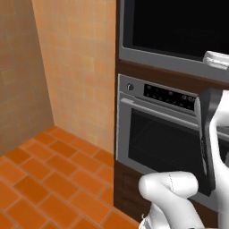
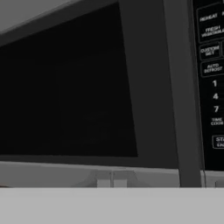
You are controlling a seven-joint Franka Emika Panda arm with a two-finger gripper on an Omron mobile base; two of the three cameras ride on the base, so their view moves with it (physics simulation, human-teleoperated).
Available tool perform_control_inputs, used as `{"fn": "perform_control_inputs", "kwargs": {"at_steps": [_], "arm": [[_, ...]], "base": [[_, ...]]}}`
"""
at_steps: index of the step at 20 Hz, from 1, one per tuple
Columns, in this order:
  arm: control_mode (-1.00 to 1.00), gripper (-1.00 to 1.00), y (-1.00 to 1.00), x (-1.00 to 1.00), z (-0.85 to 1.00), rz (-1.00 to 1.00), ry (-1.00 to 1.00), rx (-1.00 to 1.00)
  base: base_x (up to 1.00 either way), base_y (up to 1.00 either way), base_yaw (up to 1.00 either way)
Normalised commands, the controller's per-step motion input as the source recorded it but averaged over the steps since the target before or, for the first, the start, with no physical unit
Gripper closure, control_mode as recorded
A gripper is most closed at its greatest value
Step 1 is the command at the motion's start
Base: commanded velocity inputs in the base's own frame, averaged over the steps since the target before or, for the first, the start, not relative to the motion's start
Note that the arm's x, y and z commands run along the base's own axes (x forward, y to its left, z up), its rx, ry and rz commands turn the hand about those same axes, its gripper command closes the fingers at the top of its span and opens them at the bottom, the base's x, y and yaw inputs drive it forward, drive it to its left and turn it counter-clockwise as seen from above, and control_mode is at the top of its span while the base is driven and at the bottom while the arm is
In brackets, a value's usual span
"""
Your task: Pick the bell pepper from the sink and place it in the bowl. Then pick the bowl and place it in the microwave. Then close the microwave door and press the start button.
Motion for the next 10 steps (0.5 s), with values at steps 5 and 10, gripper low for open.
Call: {"fn": "perform_control_inputs", "kwargs": {"at_steps": [5, 10], "arm": [[-1.0, 1.0, -0.31, -0.17, 0.03, -0.03, 0.0, 0.0], [-1.0, 1.0, -0.31, -0.04, 0.0, -0.17, 0.0, 0.0]], "base": [[0.0, 0.0, 0.0], [0.0, 0.0, 0.0]]}}
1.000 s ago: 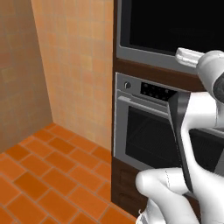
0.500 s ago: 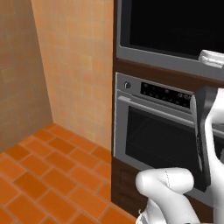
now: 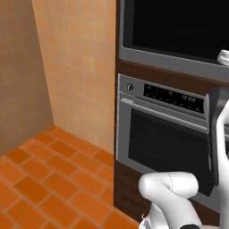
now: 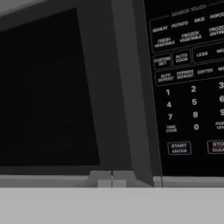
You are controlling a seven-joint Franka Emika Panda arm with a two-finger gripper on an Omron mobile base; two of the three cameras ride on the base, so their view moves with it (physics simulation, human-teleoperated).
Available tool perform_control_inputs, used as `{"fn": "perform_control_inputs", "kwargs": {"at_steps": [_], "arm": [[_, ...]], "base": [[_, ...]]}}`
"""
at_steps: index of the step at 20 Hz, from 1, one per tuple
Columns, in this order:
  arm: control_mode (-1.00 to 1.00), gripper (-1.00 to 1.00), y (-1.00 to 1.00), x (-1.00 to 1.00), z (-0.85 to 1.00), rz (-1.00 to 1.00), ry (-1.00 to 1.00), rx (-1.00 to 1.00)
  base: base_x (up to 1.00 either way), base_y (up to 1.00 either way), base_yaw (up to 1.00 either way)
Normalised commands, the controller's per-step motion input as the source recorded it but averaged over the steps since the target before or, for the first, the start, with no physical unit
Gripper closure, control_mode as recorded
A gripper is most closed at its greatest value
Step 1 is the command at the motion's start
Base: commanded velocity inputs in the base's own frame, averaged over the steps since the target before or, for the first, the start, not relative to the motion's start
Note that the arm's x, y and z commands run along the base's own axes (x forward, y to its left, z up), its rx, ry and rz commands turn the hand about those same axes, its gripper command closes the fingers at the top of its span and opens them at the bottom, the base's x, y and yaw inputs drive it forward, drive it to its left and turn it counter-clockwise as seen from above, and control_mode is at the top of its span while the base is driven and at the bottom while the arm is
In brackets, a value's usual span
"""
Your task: Pick the bell pepper from the sink and place it in the bowl. Then pick the bowl and place it in the microwave. Then close the microwave door and press the start button.
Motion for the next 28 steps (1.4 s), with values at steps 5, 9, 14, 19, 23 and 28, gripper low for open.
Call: {"fn": "perform_control_inputs", "kwargs": {"at_steps": [5, 9, 14, 19, 23, 28], "arm": [[-1.0, 1.0, -0.26, -0.01, 0.0, -0.13, 0.0, 0.0], [-1.0, 1.0, -0.33, -0.07, 0.0, -0.05, 0.0, 0.0], [-1.0, 1.0, -0.39, -0.25, -0.01, -0.01, 0.0, 0.0], [-1.0, 1.0, -0.12, 0.0, -0.12, 0.0, 0.0, 0.0], [-1.0, 1.0, -0.22, 0.0, -0.18, 0.0, 0.0, 0.0], [-1.0, 1.0, -0.18, 0.05, -0.01, 0.0, 0.0, 0.0]], "base": [[0.0, 0.0, 0.0], [0.0, 0.0, 0.0], [0.0, 0.0, 0.0], [0.0, 0.0, 0.0], [0.0, 0.0, 0.0], [0.0, 0.0, 0.0]]}}
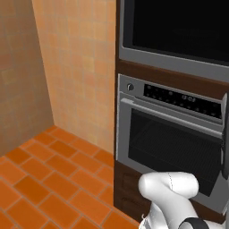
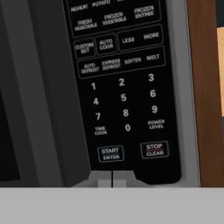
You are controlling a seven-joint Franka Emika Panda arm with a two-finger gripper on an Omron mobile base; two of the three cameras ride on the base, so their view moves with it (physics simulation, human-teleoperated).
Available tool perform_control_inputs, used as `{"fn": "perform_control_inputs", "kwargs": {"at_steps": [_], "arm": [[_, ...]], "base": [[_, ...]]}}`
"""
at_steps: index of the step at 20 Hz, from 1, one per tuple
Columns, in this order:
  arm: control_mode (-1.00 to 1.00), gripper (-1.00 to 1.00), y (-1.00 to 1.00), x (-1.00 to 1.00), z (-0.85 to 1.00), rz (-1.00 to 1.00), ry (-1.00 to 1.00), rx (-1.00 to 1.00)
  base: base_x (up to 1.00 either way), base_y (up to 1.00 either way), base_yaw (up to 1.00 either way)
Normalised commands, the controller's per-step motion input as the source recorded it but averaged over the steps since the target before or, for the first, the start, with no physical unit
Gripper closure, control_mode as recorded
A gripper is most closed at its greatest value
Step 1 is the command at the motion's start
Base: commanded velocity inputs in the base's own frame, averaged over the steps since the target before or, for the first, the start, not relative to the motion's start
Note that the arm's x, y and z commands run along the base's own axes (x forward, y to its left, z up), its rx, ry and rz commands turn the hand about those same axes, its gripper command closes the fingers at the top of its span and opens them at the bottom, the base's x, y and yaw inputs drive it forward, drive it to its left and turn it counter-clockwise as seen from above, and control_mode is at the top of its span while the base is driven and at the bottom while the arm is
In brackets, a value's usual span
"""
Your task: Pick the bell pepper from the sink and place it in the bowl. Then pick the bowl and place it in the microwave. Then close the microwave door and press the start button.
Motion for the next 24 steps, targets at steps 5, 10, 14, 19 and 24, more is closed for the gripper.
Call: {"fn": "perform_control_inputs", "kwargs": {"at_steps": [5, 10, 14, 19, 24], "arm": [[-1.0, 1.0, -0.02, 0.19, -0.02, 0.0, 0.0, 0.0], [-1.0, 1.0, -0.12, 0.03, 0.0, 0.05, 0.0, 0.0], [-1.0, 1.0, -0.13, 0.17, 0.0, 0.09, 0.0, 0.0], [-1.0, 1.0, -0.2, 0.16, 0.0, 0.11, 0.0, 0.0], [-1.0, 1.0, -0.09, 0.22, -0.09, 0.1, 0.0, 0.0]], "base": [[0.0, 0.0, 0.0], [0.0, 0.0, 0.0], [0.0, 0.0, 0.0], [0.0, 0.0, 0.0], [0.0, 0.0, 0.0]]}}
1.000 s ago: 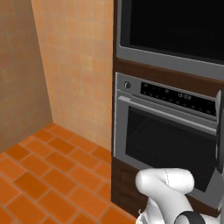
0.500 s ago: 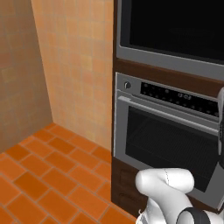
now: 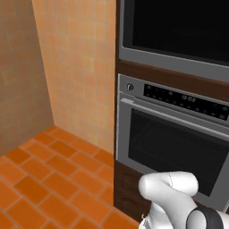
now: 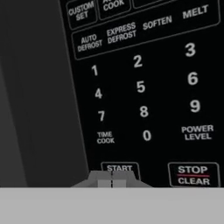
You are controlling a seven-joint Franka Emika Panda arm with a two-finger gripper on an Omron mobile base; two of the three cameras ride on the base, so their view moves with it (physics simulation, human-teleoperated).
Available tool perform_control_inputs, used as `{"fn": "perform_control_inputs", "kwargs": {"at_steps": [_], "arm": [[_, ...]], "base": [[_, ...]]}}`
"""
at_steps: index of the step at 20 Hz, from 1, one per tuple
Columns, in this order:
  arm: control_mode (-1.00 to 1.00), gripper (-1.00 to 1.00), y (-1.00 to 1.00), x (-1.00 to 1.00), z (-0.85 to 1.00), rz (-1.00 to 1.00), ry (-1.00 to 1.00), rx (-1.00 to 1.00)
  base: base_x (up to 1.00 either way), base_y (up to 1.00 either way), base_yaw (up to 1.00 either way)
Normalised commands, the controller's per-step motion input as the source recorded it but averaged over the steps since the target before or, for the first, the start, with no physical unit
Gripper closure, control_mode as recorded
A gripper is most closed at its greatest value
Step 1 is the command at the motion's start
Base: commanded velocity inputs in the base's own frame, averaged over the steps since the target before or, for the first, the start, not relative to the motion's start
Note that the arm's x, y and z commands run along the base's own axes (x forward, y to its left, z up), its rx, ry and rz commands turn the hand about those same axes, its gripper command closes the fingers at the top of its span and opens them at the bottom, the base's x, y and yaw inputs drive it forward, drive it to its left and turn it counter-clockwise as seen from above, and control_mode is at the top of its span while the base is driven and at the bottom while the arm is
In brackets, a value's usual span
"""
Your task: Pick the bell pepper from the sink and place it in the bowl. Then pick the bowl and place it in the microwave. Then close the microwave door and press the start button.
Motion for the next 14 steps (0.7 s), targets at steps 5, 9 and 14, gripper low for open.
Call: {"fn": "perform_control_inputs", "kwargs": {"at_steps": [5, 9, 14], "arm": [[-1.0, 1.0, -0.15, 0.48, -0.17, 0.09, 0.0, 0.0], [-1.0, 1.0, 0.19, -0.18, -0.04, 0.04, -0.04, 0.0], [-1.0, 1.0, 0.57, -0.57, 0.02, 0.0, -0.12, 0.0]], "base": [[0.0, 0.0, 0.0], [0.0, 0.0, 0.0], [0.0, 0.0, 0.0]]}}
